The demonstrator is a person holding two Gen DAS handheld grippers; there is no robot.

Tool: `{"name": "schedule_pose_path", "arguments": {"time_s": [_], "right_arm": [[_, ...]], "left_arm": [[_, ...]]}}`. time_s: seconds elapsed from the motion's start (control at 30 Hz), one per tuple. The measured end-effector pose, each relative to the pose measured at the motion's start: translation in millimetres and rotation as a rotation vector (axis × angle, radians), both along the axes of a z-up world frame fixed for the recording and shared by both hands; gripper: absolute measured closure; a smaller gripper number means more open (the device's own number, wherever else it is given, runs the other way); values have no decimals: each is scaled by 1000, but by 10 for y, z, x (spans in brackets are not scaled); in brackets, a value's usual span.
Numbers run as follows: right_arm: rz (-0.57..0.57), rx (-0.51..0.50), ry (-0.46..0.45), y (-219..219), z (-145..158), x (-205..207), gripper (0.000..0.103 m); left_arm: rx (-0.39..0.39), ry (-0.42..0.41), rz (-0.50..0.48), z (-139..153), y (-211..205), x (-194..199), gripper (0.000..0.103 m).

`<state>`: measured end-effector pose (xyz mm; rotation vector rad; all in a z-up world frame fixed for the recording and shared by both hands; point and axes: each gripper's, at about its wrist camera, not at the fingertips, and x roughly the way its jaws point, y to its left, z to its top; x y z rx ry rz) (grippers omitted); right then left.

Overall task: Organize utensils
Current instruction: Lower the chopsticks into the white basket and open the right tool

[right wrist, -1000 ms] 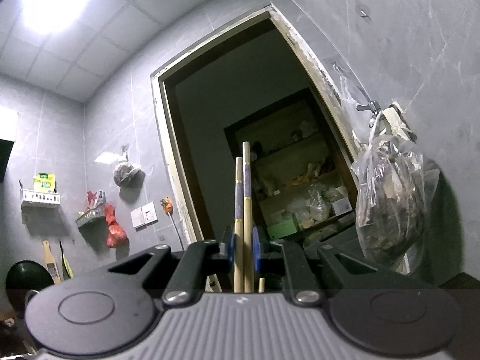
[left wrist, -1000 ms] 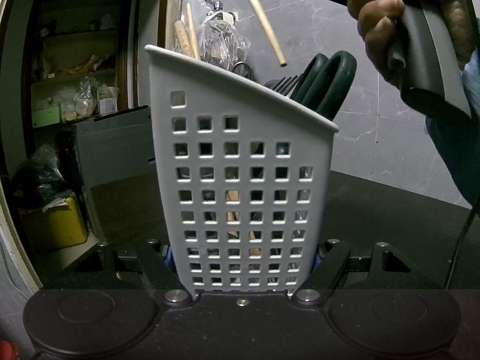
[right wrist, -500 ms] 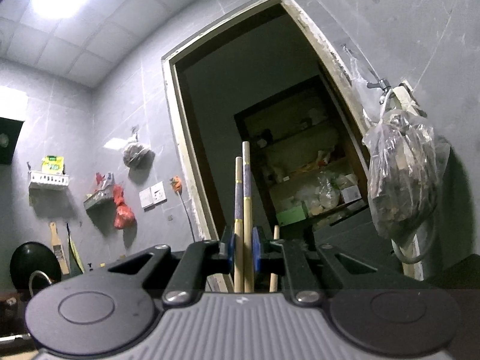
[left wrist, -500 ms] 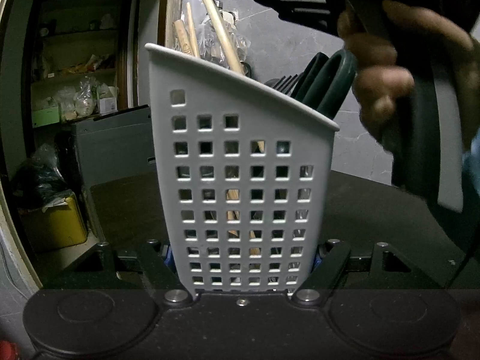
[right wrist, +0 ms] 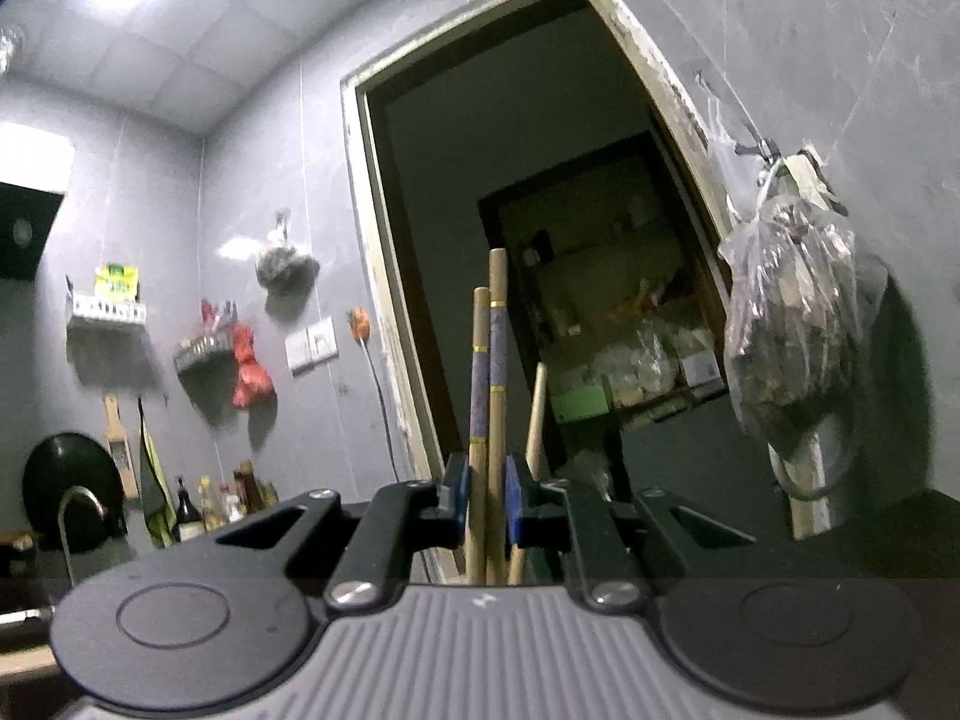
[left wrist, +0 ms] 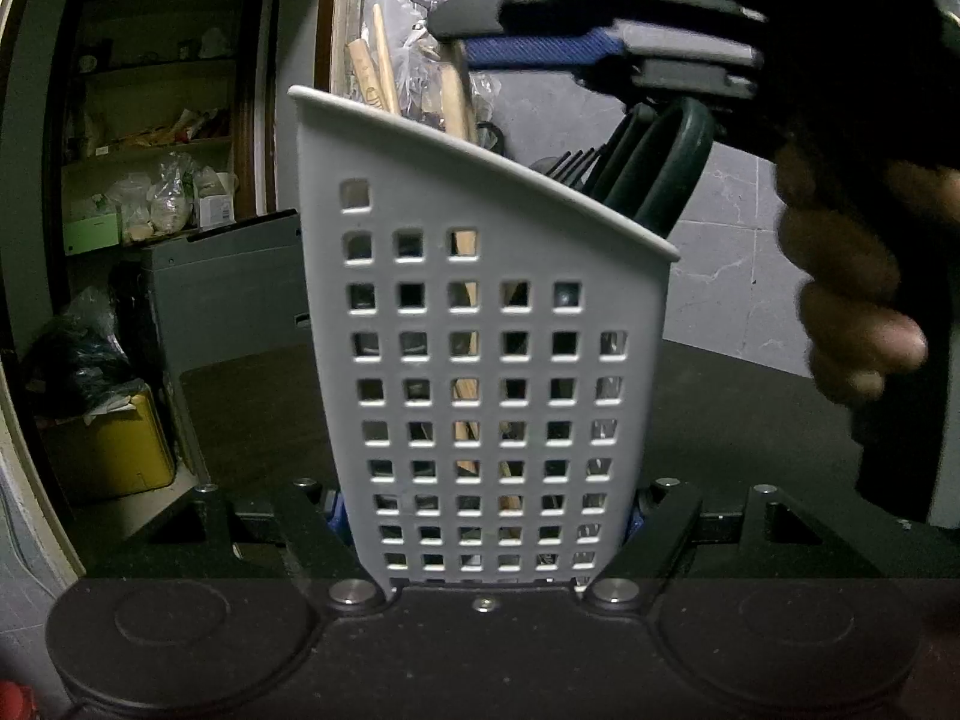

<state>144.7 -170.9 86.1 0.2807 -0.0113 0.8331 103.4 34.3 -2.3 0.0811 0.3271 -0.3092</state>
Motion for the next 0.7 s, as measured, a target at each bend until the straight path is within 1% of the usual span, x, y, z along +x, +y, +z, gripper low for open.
{"name": "schedule_pose_path", "arguments": {"time_s": [0.13, 0.2, 0.53, 0.6, 0.63, 0.7], "right_arm": [[-16, -64, 25, -8, -27, -88, 85], [-34, -86, 15, -17, -19, -151, 76], [-74, -102, 34, -43, -22, -262, 52], [-83, -102, 37, -55, -15, -275, 42], [-90, -102, 38, -63, -10, -286, 39], [-103, -95, 39, -86, 2, -310, 28]], "left_arm": [[2, 1, 1, 0, -23, -2, 26], [0, 2, 2, -1, -25, 2, 26], [-9, -1, 5, 0, -13, -7, 26], [-9, -1, 5, 0, -9, -11, 25], [-10, -3, 6, -2, -5, -20, 25], [-13, -8, 6, 3, -4, -36, 23]]}}
